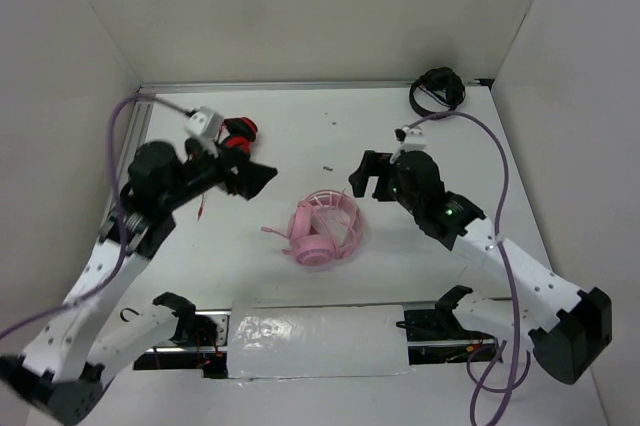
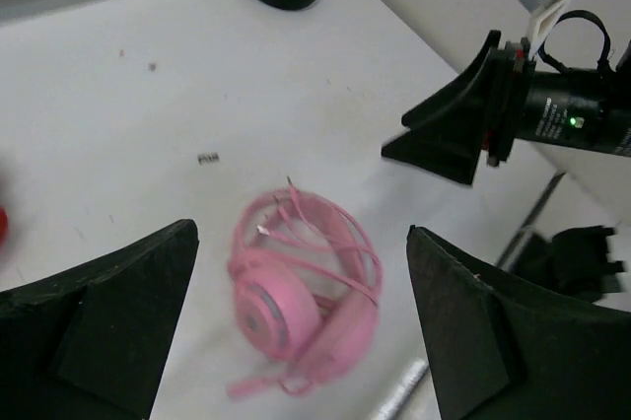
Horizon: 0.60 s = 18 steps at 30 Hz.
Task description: Wrap the headphones
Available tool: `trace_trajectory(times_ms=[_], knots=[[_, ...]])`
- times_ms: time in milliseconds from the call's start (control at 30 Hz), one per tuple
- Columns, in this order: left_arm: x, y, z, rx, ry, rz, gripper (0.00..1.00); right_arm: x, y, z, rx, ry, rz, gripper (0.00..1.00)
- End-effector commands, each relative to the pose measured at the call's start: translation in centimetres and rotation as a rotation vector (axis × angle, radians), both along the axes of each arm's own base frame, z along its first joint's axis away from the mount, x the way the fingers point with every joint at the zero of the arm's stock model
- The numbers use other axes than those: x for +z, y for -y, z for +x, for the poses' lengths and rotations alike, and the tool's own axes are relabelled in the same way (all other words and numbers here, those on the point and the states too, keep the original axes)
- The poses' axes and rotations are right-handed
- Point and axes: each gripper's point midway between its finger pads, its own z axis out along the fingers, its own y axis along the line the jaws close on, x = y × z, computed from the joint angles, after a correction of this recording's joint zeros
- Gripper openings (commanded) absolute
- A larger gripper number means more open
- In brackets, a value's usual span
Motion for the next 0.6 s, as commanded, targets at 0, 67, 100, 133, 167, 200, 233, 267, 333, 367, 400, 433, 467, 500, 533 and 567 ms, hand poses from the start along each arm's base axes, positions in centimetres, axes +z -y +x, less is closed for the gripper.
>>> trace_trajectory(times_ms=[0, 67, 100, 133, 167, 200, 233, 267, 333, 367, 400, 433, 467, 500, 533, 567], knots=[[-5.5, -3.9, -3.9, 0.286, -0.343, -0.145, 0.99, 3.2, 1.9, 0.4, -0.195, 0.063, 0.211, 1.00], [-8.6, -5.5, -5.8, 0.369, -0.436, -0.150, 0.99, 3.3, 5.4, 0.3, -0.361, 0.108, 0.211, 1.00], [-8.9, -6.1, -6.9, 0.388, -0.437, -0.170, 0.99, 3.7, 6.1, 0.1, -0.412, 0.113, 0.258, 1.00], [-9.3, -6.7, -7.3, 0.421, -0.456, -0.184, 0.99, 3.6, 6.9, -0.2, -0.443, 0.115, 0.260, 1.00], [-10.0, -7.1, -8.1, 0.470, -0.522, -0.221, 0.99, 4.2, 7.9, -0.7, -0.482, 0.143, 0.273, 1.00], [-9.8, -7.4, -8.8, 0.477, -0.515, -0.233, 0.99, 4.3, 8.6, -0.9, -0.530, 0.135, 0.303, 1.00], [-9.9, -7.3, -9.1, 0.466, -0.516, -0.238, 0.99, 4.0, 9.3, -1.4, -0.557, 0.120, 0.286, 1.00], [-9.5, -7.2, -9.4, 0.453, -0.501, -0.250, 0.99, 4.4, 10.4, -1.7, -0.615, 0.132, 0.305, 1.00], [-9.5, -7.2, -9.8, 0.438, -0.494, -0.256, 0.99, 4.5, 11.8, -2.4, -0.668, 0.132, 0.291, 1.00], [-9.5, -7.2, -9.8, 0.437, -0.498, -0.255, 0.99, 4.5, 12.0, -2.5, -0.679, 0.134, 0.294, 1.00], [-9.6, -7.1, -9.9, 0.439, -0.503, -0.258, 0.99, 4.4, 12.3, -2.7, -0.688, 0.132, 0.291, 1.00], [-9.7, -7.1, -9.9, 0.438, -0.505, -0.256, 0.99, 4.5, 12.4, -2.8, -0.685, 0.138, 0.292, 1.00], [-9.8, -7.1, -9.8, 0.437, -0.503, -0.251, 0.99, 4.5, 12.5, -3.0, -0.690, 0.147, 0.305, 1.00], [-9.9, -7.2, -9.8, 0.441, -0.506, -0.249, 0.99, 4.5, 12.5, -3.0, -0.687, 0.156, 0.316, 1.00], [-9.9, -7.1, -9.8, 0.440, -0.512, -0.246, 0.99, 4.5, 12.4, -3.0, -0.662, 0.169, 0.299, 1.00], [-10.1, -7.1, -9.7, 0.441, -0.515, -0.242, 0.99, 4.9, 12.4, -3.1, -0.659, 0.187, 0.320, 1.00]])
